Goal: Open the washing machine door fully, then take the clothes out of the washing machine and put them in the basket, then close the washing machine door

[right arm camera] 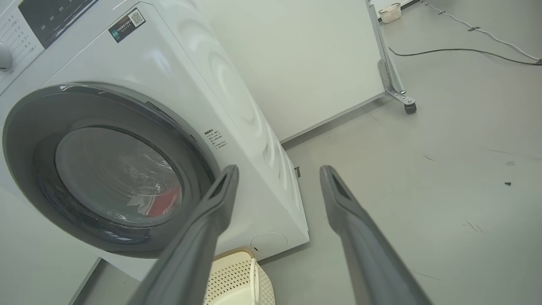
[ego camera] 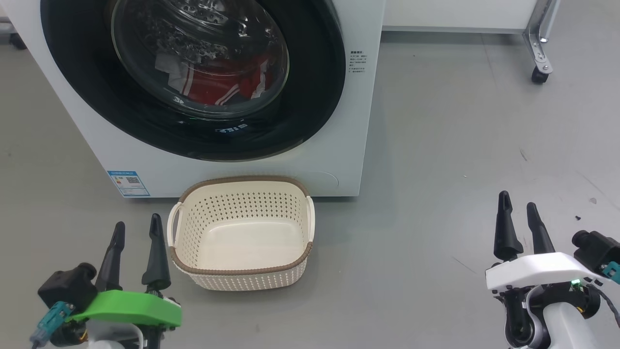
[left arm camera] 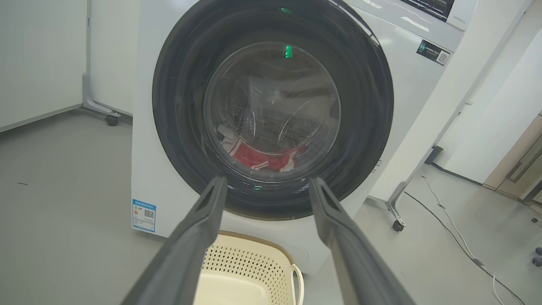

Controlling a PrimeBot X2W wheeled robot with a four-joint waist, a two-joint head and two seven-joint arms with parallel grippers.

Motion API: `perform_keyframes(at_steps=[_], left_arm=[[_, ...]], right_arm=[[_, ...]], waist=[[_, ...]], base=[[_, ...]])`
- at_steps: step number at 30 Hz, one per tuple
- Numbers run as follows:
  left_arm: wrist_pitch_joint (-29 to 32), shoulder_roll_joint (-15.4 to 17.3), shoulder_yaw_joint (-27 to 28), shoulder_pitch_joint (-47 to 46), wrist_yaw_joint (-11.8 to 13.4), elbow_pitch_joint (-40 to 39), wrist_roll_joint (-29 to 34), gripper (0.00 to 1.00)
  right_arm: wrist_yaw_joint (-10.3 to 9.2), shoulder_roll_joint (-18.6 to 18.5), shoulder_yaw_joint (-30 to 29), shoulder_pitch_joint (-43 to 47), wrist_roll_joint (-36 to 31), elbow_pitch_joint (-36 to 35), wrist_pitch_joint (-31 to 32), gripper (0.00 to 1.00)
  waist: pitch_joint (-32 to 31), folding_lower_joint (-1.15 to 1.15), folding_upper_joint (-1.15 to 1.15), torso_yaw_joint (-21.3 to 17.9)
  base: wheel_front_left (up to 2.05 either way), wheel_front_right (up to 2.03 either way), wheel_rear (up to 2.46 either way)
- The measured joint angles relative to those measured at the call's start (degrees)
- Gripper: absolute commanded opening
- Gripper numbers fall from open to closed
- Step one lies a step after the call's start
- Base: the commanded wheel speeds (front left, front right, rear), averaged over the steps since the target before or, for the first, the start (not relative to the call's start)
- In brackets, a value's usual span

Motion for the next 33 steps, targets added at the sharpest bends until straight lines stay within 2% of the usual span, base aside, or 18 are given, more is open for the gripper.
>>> perform_keyframes(at_steps=[19,29,33], left_arm=[[-2.98,0.3,-4.31,0.02,2.77,1.91,17.88,1.0],[-4.68,0.43,-6.17,0.03,4.1,3.78,22.16,1.0],[-4.7,0.46,-6.25,0.03,5.21,4.5,20.06,1.0]], right_arm=[[-2.2,-0.32,3.65,0.04,-14.11,3.48,-3.08,1.0],[-2.23,-0.41,5.47,-0.01,-19.41,4.38,-4.55,1.0],[-2.19,-0.42,5.97,-0.03,-20.71,5.04,-4.94,1.0]], waist=[[0.57,0.0,0.0,-0.95],[1.06,0.0,0.0,-1.43],[1.32,0.0,0.0,-1.46]], base=[[0.0,0.0,0.0],[0.0,0.0,0.0],[0.0,0.0,0.0]])
